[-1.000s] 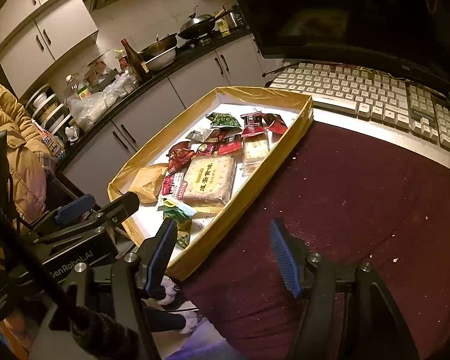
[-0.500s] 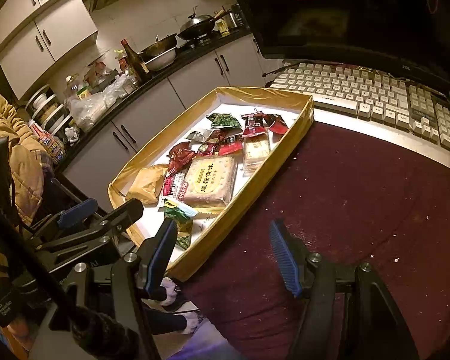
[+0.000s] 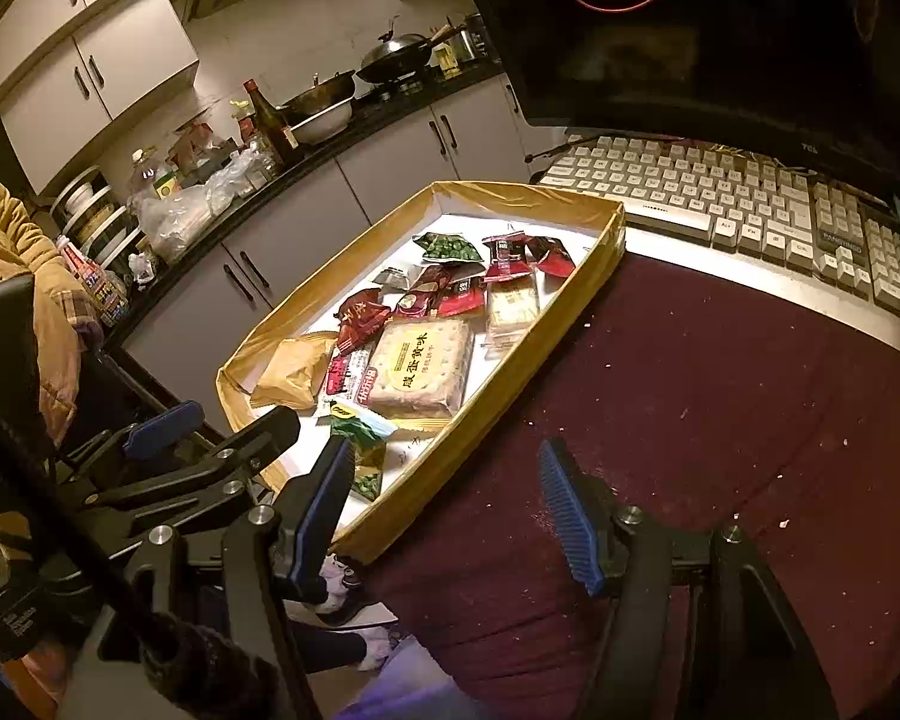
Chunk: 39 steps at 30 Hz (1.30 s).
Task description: Organize snacks
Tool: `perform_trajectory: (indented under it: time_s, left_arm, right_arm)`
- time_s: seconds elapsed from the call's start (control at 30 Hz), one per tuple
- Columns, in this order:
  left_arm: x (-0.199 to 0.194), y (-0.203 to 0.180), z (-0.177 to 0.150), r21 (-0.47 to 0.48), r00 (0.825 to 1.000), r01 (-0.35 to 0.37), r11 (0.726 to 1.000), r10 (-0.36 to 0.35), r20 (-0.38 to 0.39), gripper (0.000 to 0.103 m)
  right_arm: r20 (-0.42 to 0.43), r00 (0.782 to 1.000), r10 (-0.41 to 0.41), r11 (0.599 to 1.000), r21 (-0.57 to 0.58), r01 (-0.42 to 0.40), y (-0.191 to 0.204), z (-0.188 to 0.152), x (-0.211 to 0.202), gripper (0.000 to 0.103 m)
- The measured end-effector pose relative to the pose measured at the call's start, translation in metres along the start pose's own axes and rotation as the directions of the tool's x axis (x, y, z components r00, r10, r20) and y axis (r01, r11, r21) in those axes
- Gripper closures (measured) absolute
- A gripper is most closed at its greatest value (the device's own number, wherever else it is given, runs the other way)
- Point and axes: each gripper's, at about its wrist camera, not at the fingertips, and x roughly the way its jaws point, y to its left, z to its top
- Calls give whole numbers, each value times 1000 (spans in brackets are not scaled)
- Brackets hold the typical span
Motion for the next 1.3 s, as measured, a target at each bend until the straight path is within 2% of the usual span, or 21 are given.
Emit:
perform_trajectory:
  time_s: [1.3]
  left_arm:
    - [7,2,0,26,1000,8,1000,-8,-14,19]
  right_arm:
    - [-7,1000,-11,1000,0,11,5,5,0,39]
